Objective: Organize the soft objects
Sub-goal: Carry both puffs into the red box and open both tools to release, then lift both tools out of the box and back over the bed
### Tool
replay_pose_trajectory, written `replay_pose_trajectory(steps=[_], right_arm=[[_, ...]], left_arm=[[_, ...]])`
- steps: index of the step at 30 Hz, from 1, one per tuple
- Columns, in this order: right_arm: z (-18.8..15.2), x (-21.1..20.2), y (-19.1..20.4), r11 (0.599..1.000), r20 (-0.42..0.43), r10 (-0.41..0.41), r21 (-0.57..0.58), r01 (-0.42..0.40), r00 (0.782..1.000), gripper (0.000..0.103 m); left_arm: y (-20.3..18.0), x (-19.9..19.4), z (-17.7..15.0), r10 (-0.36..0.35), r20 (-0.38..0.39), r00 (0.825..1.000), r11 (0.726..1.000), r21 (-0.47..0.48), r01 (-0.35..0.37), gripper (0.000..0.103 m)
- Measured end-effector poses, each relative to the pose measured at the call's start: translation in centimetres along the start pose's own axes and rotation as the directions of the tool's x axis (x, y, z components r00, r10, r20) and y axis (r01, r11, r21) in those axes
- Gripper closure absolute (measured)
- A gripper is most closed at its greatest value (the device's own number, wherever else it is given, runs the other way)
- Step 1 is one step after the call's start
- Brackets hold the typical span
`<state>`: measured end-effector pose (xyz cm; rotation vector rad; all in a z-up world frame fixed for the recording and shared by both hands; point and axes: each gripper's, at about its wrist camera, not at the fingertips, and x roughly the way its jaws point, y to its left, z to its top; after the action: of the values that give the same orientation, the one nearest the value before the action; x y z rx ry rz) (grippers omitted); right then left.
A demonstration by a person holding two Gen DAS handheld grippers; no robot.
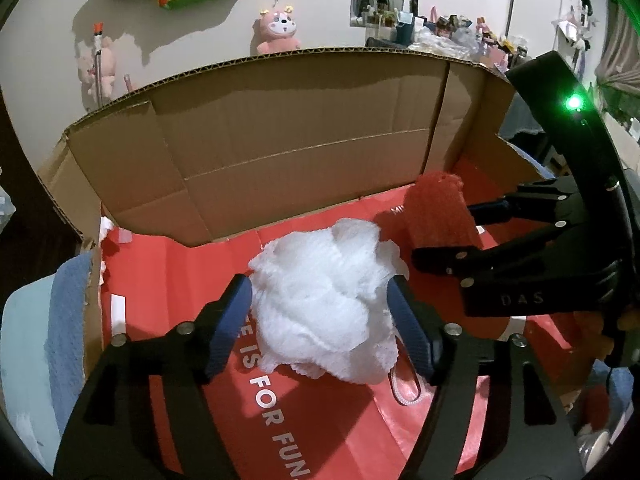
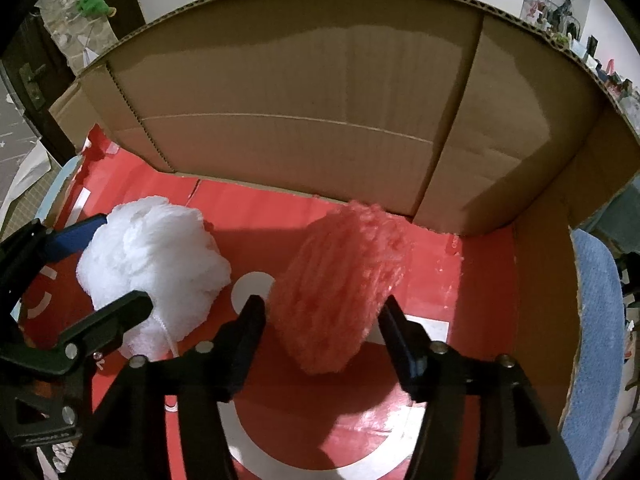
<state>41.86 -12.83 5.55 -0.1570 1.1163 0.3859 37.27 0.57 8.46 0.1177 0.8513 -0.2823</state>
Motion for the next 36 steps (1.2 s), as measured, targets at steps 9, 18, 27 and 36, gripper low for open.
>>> replay_pose_trajectory(steps=[9,18,27,36], right_arm=[[-0.2,-0.4,-0.4,1.0,0.017,-0.011,-0.007,0.011,1.0,0.028],[-0.8,-3.2,-0.3,1.0,0.062,-0.007,0.012,0.006,0.998,0.022],[-3.2,-9.8,0.3,1.0,0.183,-0.013,0.002,0.013,0.983,0.008],[-7.6,-17.1,1.8,0.999,0.339,0.03,0.001,-0.032,0.94,0.0]], left_arm=[[-0.1,-0.6,0.1,0.011,0.004,1.0,1.0,-0.002,-0.011,0.027],[0.3,-4.4,0.0,-0.008,0.077,0.997,0.999,-0.053,0.012,0.013],[-0.9,-11.0,-1.2,0.004,0.197,0.98,0.997,-0.071,0.011,0.005],[-3.8,-17.4,-4.0,0.029,0.324,0.946,0.999,-0.04,-0.017,0.004]])
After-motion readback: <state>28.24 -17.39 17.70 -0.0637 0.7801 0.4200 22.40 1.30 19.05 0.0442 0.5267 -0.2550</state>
